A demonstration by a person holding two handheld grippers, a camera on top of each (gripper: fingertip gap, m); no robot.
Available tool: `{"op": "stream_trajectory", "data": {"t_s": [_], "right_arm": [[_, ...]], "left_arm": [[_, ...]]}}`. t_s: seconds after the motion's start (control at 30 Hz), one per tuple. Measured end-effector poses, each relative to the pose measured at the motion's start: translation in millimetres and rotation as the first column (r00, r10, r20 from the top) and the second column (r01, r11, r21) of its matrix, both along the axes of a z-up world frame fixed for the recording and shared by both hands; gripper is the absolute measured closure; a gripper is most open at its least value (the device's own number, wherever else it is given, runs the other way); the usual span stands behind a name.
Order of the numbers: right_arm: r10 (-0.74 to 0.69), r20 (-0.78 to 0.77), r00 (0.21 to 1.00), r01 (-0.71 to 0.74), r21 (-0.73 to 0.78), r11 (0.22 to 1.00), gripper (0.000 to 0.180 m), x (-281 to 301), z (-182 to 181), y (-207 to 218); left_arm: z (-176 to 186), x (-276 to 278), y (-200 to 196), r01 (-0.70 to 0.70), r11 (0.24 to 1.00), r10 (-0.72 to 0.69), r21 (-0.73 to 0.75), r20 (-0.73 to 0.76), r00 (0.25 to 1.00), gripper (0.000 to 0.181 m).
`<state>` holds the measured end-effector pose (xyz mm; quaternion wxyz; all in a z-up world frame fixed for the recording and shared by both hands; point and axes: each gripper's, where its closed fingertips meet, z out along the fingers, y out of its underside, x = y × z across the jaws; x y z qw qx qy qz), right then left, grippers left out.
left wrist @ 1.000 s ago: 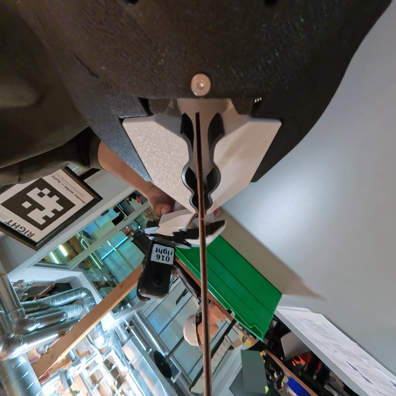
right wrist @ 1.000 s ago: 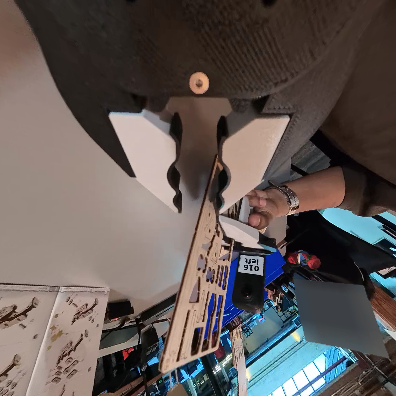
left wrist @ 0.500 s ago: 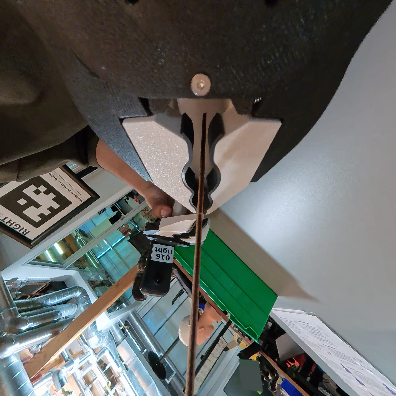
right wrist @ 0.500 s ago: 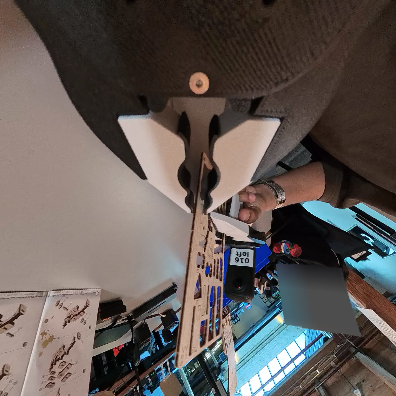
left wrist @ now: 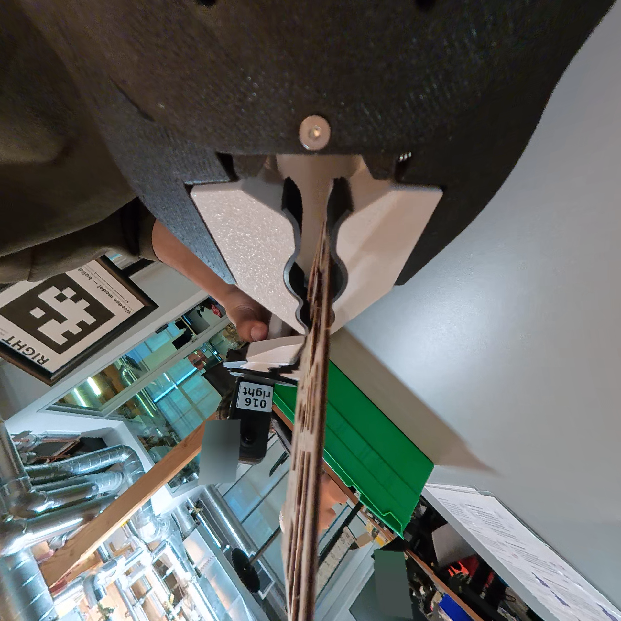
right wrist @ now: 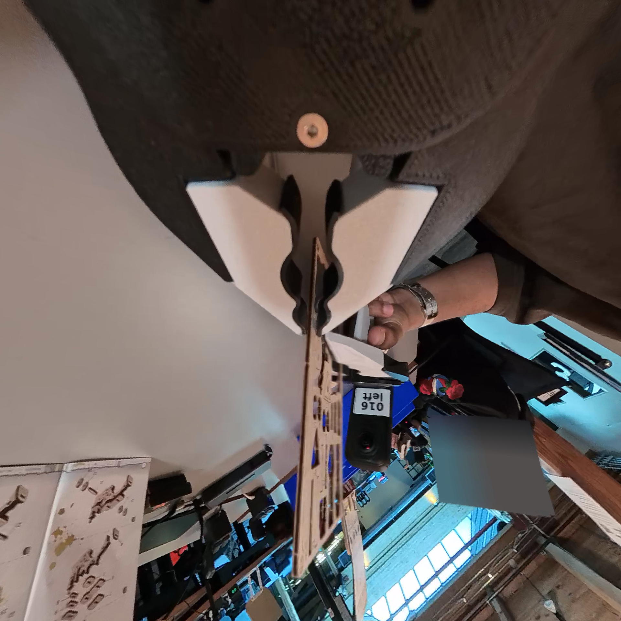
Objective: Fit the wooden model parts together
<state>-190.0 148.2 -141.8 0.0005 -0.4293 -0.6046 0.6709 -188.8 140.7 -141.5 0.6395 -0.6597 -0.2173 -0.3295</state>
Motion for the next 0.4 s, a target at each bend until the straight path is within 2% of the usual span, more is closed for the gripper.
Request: {"op": "stream_trajectory", "data": {"t_s": [0.13, 0.23, 0.4], "right_arm": [[0.038, -0.005, 0.999, -0.038, -0.008, 0.999, 0.178, 3.4, 0.6, -6.0], [0.054, 0.000, 0.999, -0.054, -0.018, 0.998, 0.178, 5.0, 0.8, -9.3], [0.074, 0.010, 0.997, -0.074, -0.036, 0.997, 0.179, 6.6, 0.2, -10.8]], "left_arm": [[5.7, -3.8, -3.3, -0.019, 0.999, 0.019, 0.047, 0.012, 1.000, 0.168], [6.8, -4.0, -4.2, -0.019, 0.998, 0.018, 0.056, 0.015, 1.000, 0.176], [5.8, -0.6, -2.8, 0.009, 0.999, -0.010, 0.050, 0.017, 1.000, 0.171]]}}
